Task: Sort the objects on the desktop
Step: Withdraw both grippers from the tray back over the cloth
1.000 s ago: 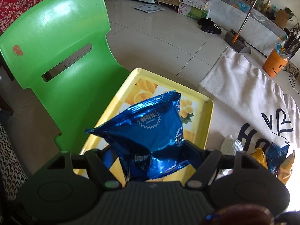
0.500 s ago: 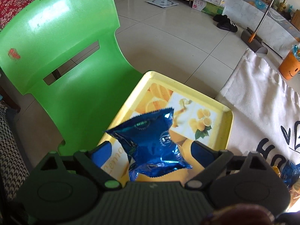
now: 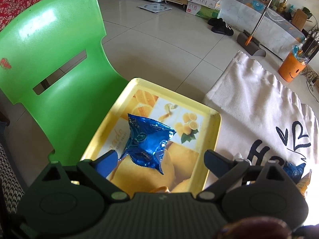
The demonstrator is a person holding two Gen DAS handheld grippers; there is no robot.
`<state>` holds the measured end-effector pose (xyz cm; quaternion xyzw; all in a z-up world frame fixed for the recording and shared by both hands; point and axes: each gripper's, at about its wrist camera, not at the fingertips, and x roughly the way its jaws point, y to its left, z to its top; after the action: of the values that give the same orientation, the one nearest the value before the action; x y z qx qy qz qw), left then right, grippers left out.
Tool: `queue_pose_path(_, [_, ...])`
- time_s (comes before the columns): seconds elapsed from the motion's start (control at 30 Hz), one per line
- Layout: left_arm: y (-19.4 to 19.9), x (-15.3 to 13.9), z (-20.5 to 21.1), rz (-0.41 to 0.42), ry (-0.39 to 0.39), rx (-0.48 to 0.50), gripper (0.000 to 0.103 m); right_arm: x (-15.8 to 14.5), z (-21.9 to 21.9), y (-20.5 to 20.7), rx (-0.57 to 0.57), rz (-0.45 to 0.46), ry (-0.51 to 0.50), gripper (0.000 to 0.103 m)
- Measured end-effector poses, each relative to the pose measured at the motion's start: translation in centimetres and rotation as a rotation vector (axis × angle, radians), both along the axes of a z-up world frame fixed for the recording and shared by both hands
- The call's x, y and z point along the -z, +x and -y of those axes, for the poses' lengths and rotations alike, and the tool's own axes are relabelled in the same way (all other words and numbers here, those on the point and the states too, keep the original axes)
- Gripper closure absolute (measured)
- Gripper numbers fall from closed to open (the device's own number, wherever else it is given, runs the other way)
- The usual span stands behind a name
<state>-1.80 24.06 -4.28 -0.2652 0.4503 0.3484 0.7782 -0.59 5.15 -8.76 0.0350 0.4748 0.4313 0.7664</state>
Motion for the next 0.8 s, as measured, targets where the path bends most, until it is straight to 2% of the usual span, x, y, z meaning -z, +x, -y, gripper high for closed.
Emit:
queue_pose_path(0.17, [0.4,-0.5,2.1,0.009,0.011,0.062,0.005,-0.4,2.6,0.6,0.054,0.006,-0.053,0.027])
queue_pose_path(0.23, [0.6,-0.6,3.3,0.012,0.012,0.104,0.001,-0.6,3.9,0.8,0.077,0.001,-0.07,0.027])
queue_pose_path(0.43, [1.4,-0.7,7.1,0.016,0.028,0.233,0.001,-1.5,8.3,1.9,0.178,-0.027,-0.12,0.027])
queue_pose_path(0.63, [2.4,0.0,9.9,0.008,-0.03,0.326,0.001,-2.7,12.8,3.5,0.291,-0.035,-0.187,0.026])
queue_pose_path(0.8, [3.5,1.1,12.4,-0.015,-0.056,0.39,0.001,-3.3,16.1,5.3,0.353,-0.071,-0.229,0.02])
